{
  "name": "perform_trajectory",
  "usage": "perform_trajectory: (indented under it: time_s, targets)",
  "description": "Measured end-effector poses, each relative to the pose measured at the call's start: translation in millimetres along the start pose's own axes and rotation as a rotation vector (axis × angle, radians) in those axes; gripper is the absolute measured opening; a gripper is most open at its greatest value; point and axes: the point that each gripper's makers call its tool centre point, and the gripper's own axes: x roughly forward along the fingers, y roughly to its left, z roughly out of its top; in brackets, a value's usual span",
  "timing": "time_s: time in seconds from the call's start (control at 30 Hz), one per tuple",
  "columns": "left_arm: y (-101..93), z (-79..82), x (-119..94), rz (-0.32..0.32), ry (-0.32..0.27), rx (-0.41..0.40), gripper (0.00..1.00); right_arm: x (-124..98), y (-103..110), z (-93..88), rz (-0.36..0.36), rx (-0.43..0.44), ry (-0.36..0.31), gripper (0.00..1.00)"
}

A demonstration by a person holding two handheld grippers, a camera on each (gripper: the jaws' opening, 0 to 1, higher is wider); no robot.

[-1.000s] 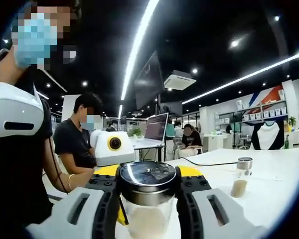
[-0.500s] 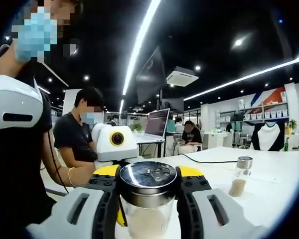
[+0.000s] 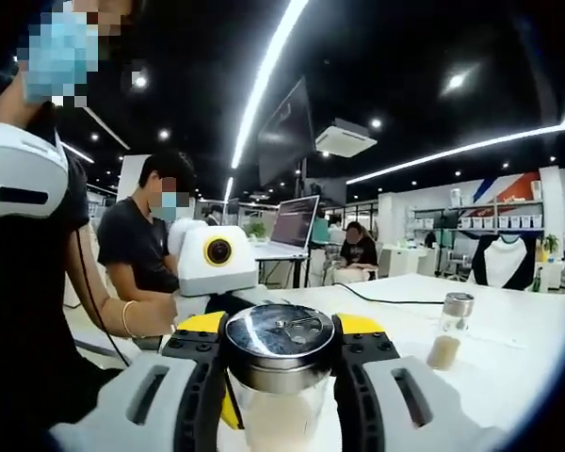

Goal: Rotate the seasoning bottle until the label or dispensing opening points toward the visible target arrow and the bottle remains upright within the marked orientation range

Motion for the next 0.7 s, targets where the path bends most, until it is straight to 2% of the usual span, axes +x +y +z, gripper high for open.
perform_trajectory:
  time_s: [0.13,0.27,0.4,0.5,0.7]
  targets:
    - [-2.9,-0.8,-2.5,-0.021,0.007,0.000,0.42,-0.1,1.8,-1.9,0.021,0.041,0.013,0.42]
    - [-6.8,-0.9,-6.8,-0.028,0.016,0.019,0.42,0.7,6.3,-3.0,0.035,0.034,0.009,0.42]
    - [-5.1,-4.8,-8.5,-0.029,0.019,0.000,0.42,2.7,4.0,-6.5,0.028,0.060,0.041,0.41]
    - [-3.1,-5.5,-9.5,-0.022,0.013,-0.021,0.43,7.1,3.8,-6.8,0.002,0.058,0.051,0.41]
    - [8.4,-8.6,-9.6,0.031,0.032,-0.013,0.43,13.1,-11.7,-11.7,-0.109,0.044,0.077,0.41]
